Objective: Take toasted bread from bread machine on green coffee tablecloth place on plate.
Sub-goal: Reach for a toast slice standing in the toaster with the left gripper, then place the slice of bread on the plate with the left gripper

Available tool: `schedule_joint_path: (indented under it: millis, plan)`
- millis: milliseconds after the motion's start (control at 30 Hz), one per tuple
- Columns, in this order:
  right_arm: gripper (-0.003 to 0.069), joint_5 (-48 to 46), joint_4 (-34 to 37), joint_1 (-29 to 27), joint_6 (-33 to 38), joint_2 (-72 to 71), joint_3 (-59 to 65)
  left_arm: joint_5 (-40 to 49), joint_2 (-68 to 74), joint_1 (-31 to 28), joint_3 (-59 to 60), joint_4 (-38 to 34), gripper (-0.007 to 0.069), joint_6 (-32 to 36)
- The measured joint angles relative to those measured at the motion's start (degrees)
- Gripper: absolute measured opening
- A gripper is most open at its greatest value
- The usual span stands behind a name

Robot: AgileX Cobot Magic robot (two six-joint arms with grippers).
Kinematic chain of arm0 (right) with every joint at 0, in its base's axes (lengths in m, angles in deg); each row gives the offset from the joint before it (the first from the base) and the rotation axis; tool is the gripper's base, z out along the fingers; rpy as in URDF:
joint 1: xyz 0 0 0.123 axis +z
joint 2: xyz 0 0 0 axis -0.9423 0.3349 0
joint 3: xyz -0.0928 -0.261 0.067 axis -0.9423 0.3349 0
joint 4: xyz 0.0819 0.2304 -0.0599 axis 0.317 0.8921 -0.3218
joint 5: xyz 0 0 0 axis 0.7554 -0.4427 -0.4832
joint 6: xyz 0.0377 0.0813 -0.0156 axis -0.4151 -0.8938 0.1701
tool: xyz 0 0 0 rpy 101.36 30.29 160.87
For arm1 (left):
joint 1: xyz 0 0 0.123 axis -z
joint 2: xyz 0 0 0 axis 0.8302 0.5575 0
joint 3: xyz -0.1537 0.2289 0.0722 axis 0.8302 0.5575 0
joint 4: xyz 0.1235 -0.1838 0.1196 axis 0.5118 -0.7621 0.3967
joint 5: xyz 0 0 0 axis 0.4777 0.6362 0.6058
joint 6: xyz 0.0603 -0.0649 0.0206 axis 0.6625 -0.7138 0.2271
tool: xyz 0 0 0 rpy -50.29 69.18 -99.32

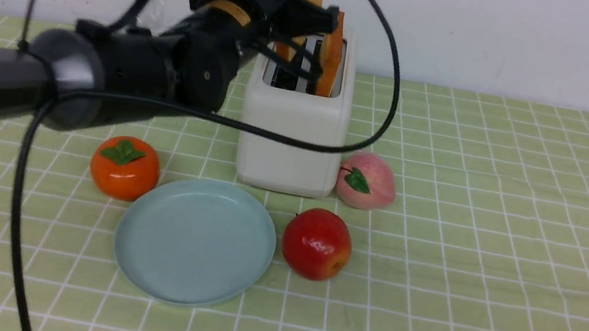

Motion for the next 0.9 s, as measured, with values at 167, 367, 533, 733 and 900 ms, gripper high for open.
schedule_joint_path:
  millis: [167, 367, 533, 733, 900]
  plan:
    - [-0.001, 0.0, 0.0, 0.0, 0.0, 0.0, 0.0, 7.0, -7.6, 0.0, 0.0, 0.1, 0.0108, 0.0]
    - [-0.001, -0.9, -0.1, 0.0, 0.0, 0.0, 0.0, 28.3, -18.0, 0.0, 0.0, 0.1, 0.0108, -0.1]
    - [-0.0006, -5.5, -2.6, 0.0, -1.8, 0.0, 0.0, 45.4, -25.4, 0.0, 1.1, 0.1, 0.0108, -0.4]
    - [-0.0006, -14.1, -16.9, 0.0, -15.0, 0.0, 0.0, 54.5, -31.6, 0.0, 9.1, 0.1, 0.0107, -4.0]
    - [-0.0004, -23.1, -31.5, 0.0, -29.0, 0.0, 0.0, 55.6, -36.0, 0.0, 19.2, 0.2, 0.0107, -6.4]
